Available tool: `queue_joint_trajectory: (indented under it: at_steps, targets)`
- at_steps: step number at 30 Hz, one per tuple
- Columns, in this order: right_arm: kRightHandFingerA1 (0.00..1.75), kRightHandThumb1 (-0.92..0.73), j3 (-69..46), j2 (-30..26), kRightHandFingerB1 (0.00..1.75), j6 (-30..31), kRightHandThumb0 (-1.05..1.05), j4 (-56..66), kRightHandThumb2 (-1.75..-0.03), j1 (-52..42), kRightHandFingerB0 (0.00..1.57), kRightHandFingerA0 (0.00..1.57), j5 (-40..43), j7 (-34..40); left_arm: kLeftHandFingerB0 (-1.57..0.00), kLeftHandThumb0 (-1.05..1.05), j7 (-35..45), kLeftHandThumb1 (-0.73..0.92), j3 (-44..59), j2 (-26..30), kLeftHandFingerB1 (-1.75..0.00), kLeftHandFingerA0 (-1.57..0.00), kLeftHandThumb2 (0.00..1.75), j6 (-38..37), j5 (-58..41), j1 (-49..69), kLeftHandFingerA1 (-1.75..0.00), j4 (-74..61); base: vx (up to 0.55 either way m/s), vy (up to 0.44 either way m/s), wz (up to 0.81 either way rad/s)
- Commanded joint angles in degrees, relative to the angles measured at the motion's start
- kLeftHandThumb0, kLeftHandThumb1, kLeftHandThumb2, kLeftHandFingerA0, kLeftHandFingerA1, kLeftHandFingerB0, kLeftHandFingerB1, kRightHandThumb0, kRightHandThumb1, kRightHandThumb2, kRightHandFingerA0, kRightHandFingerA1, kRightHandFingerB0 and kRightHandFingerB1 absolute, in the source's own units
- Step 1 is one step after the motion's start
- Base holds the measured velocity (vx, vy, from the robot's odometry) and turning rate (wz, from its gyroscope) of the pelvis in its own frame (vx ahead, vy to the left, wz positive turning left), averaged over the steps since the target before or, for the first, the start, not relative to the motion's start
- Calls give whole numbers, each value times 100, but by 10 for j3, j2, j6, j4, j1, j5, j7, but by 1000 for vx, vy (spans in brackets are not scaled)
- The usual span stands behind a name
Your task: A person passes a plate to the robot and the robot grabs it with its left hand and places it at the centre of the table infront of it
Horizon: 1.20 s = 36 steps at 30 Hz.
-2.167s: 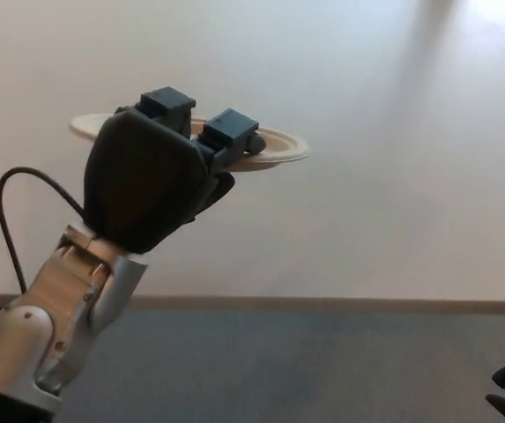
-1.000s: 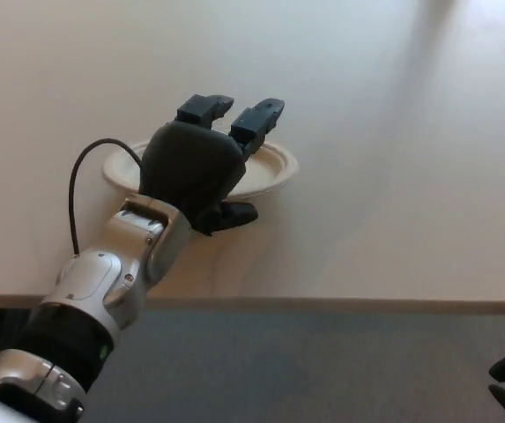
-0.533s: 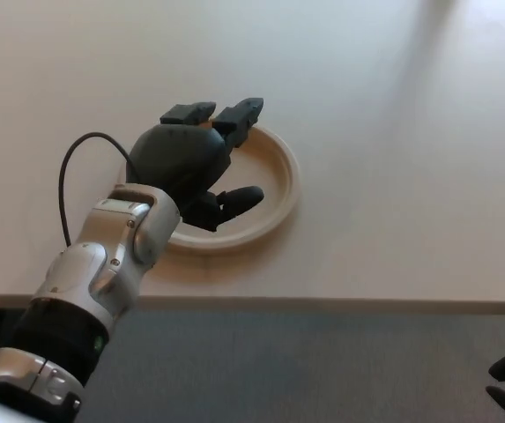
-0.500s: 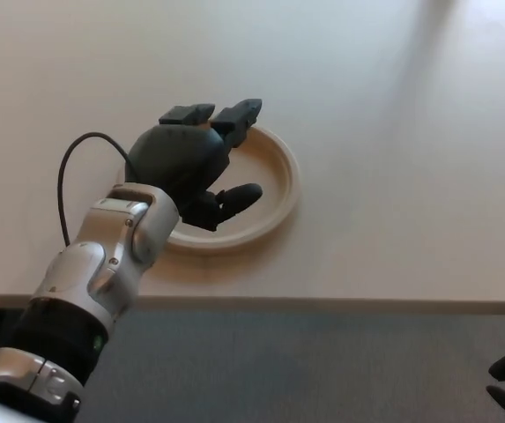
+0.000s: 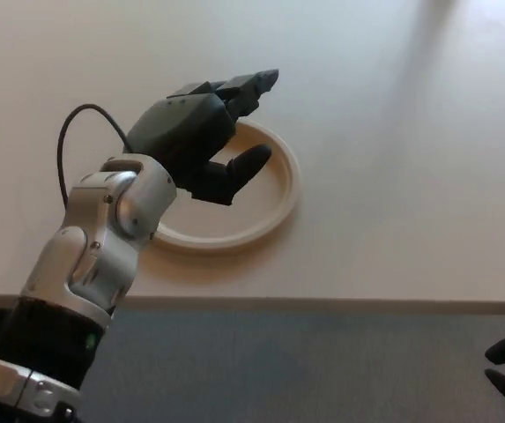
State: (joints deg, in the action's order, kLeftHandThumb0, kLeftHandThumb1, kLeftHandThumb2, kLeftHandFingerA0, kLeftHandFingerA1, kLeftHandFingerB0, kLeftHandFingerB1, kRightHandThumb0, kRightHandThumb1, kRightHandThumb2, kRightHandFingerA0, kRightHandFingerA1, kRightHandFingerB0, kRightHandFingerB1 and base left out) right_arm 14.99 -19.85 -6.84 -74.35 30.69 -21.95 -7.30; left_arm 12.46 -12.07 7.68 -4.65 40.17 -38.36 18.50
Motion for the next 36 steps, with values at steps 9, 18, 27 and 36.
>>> queue_joint_trajectory:
  at_steps: [9,18,27,36]
  targets:
    - [56,-84,9,-1,43,-5,-73,-8,-65,-64,26,33,-7,1,-16,-74,26,89,111,20,-27,-20,67,-41,-155,394,-29,-586,0,0,0]
    - [54,-82,7,10,41,-8,-71,-14,-64,-128,22,29,-1,9,-11,-73,16,70,174,19,-41,-30,99,-121,-257,631,-50,-689,0,0,0]
    - [60,-65,10,17,51,-3,-73,-14,-98,-147,16,28,-5,16,-30,-72,23,84,210,24,-30,-47,66,-140,-297,723,-40,-658,0,0,0]
    - [54,-82,8,17,41,-1,-72,-12,-64,-145,18,28,-3,16,-38,-75,42,69,203,94,-49,-64,103,-109,-218,695,-58,-509,0,0,0]
